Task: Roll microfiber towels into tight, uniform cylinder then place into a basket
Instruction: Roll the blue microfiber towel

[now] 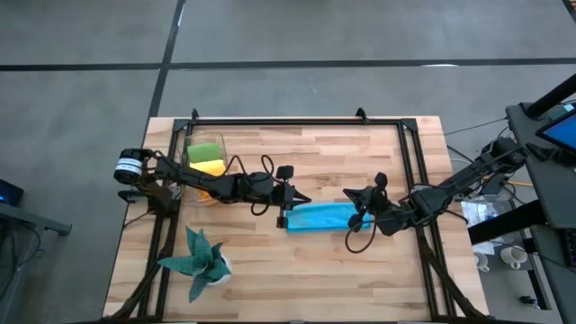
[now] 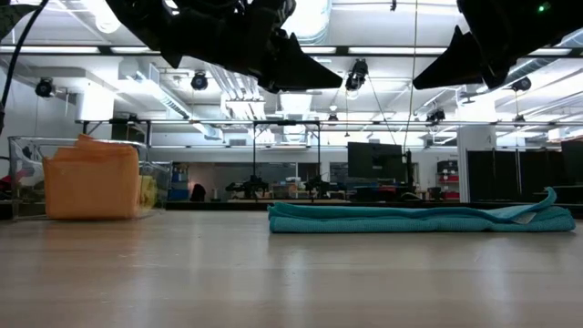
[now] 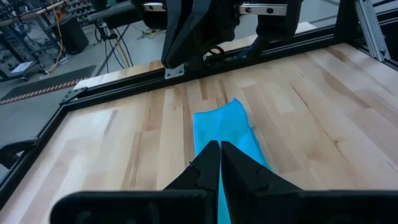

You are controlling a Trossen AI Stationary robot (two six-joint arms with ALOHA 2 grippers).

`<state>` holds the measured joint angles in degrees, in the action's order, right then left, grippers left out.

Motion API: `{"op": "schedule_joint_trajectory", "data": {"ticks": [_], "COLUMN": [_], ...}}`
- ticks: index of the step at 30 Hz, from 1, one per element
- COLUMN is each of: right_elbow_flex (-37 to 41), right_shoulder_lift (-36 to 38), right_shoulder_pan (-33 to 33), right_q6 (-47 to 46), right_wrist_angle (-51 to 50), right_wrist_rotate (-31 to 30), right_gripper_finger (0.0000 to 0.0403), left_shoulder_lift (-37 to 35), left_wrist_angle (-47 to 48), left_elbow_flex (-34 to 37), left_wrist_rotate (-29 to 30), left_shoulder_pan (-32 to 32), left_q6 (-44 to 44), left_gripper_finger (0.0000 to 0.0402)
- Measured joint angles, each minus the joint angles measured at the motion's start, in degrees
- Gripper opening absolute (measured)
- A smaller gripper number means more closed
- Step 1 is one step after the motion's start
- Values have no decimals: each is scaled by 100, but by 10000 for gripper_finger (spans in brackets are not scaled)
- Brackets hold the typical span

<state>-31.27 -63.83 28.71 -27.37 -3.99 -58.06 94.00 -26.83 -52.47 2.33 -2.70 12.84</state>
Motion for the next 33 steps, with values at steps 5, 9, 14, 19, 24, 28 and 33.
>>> {"op": "schedule_joint_trajectory", "data": {"ticks": [5, 9, 14, 19, 24, 28, 33], "right_elbow_flex": [82, 135, -75, -126, 13, 144, 570], "right_shoulder_lift": [0, 51, 169, 151, 154, 122, 103], "right_shoulder_pan": [0, -18, -227, -246, -118, -137, -161], "right_q6": [-761, -1523, -3724, -5522, -6524, -6746, -7207], "right_wrist_angle": [1, -425, -2487, -4342, -4817, -4571, -3679], "right_wrist_rotate": [2, 392, 1951, 3313, 3921, 3875, 3861], "right_gripper_finger": [9, 9, 38, 104, 177, 216, 232], "left_shoulder_lift": [95, 372, 773, 927, 927, 927, 927], "left_wrist_angle": [6, 29, 27, 45, 91, 85, 89], "left_elbow_flex": [33, -54, -204, -169, -129, -115, -79], "left_wrist_rotate": [0, 0, -19, -22, -24, -26, -28], "left_shoulder_pan": [0, 2, 0, 0, 0, 0, 0], "left_q6": [-31, 206, 984, 1446, 1458, 1454, 1452], "left_gripper_finger": [0, 0, 0, 0, 0, 0, 0]}}
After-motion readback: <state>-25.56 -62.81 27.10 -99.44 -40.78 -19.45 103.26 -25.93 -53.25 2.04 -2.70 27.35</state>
